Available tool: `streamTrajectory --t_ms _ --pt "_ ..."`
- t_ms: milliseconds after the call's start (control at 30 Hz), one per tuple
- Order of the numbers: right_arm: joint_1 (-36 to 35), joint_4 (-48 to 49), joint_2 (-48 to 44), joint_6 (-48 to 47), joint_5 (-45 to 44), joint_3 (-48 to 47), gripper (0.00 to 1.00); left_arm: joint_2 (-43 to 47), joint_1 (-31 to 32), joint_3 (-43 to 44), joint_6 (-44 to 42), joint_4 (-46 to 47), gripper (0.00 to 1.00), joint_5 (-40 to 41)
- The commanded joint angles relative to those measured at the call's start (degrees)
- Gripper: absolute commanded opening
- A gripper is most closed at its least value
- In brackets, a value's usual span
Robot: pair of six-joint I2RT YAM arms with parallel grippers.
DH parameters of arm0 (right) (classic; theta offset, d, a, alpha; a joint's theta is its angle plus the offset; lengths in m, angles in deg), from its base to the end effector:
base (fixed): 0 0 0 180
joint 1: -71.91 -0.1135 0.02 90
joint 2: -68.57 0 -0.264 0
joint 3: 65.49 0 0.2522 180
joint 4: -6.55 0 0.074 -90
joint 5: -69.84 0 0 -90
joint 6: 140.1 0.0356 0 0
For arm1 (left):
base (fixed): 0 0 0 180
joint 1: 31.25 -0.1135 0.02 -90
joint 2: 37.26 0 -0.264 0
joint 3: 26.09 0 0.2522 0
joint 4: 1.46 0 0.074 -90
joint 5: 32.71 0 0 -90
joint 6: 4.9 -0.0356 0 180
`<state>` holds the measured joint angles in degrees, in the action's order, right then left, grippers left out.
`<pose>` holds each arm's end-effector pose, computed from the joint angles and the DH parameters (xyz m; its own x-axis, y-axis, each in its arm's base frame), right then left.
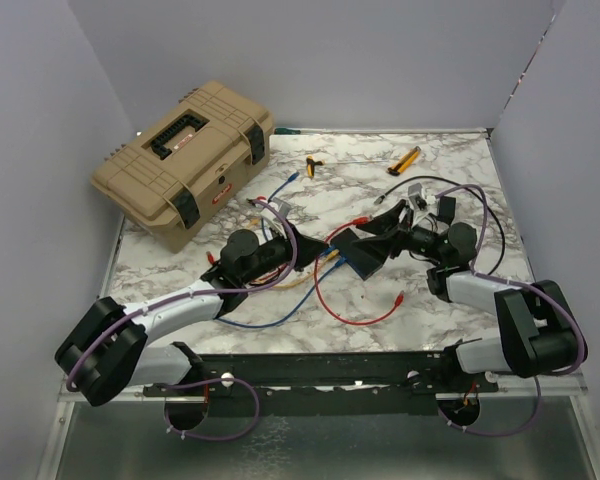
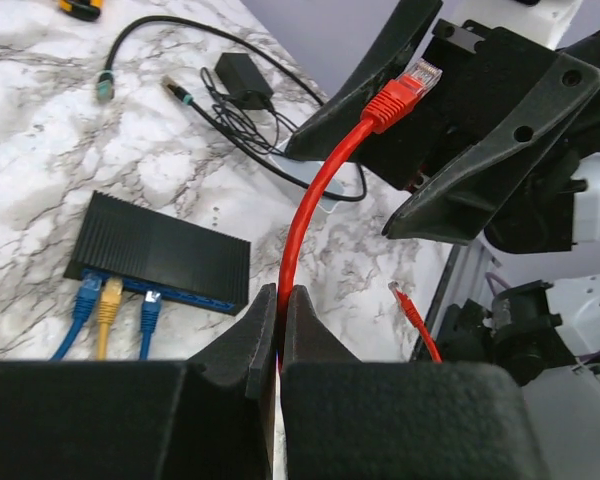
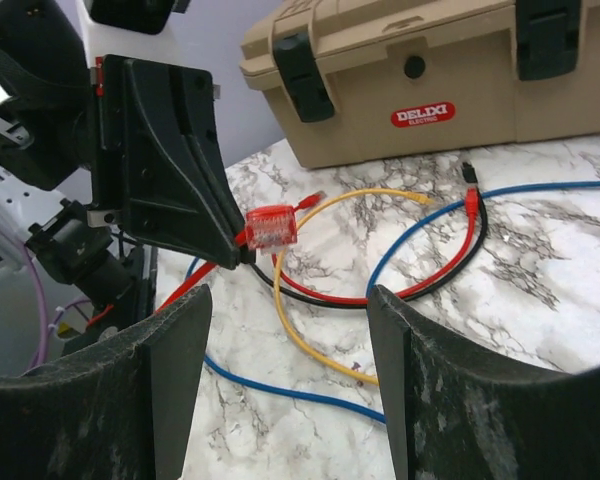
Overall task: Insert the plug into the switch port
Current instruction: Pick up the connector from the center of the board.
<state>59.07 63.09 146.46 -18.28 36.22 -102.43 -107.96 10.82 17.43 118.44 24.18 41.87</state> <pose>0.2326 0.0834 0.2315 -0.2546 0.2414 -0.9364 -0.9072 0.2758 0.3177 0.1907 -0.1848 0.2446 -0.4801 -0.2804 -0.8312 0.6935 0.4589 -0.5554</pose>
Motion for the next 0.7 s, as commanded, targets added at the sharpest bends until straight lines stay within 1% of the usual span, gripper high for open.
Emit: streamTrajectory --t_ms 0,100,200,300,367,467,667 --pt "-1.2 12.7 2.4 5.5 2.8 -1.8 0.67 -2.1 1.0 1.3 4.4 7.1 0.0 -4.5" --pt "-1.5 15.9 3.3 7.3 2.9 -2.3 0.67 -3.3 1.6 1.6 5.5 9.0 0.0 -5.2" --pt "-1.6 16.5 3.6 7.6 2.9 -2.9 0.64 -4.2 2.1 1.7 6.0 10.2 0.0 -5.7" --pt "-1.8 17.3 4.4 8.2 3.1 -3.3 0.59 -4.7 2.5 1.6 6.4 11.5 0.0 -5.8" --pt "-1.8 18.5 5.1 9.1 3.1 -3.3 0.52 -4.9 2.6 1.6 6.5 12.0 0.0 -6.1" --pt "-1.9 19.4 5.7 9.9 3.1 -3.3 0.37 -5.2 2.7 1.7 6.8 12.7 0.0 -6.6" --pt "-1.9 19.5 5.4 10.2 2.4 -3.0 0.03 -6.4 2.8 1.9 7.2 13.1 0.0 -7.7"
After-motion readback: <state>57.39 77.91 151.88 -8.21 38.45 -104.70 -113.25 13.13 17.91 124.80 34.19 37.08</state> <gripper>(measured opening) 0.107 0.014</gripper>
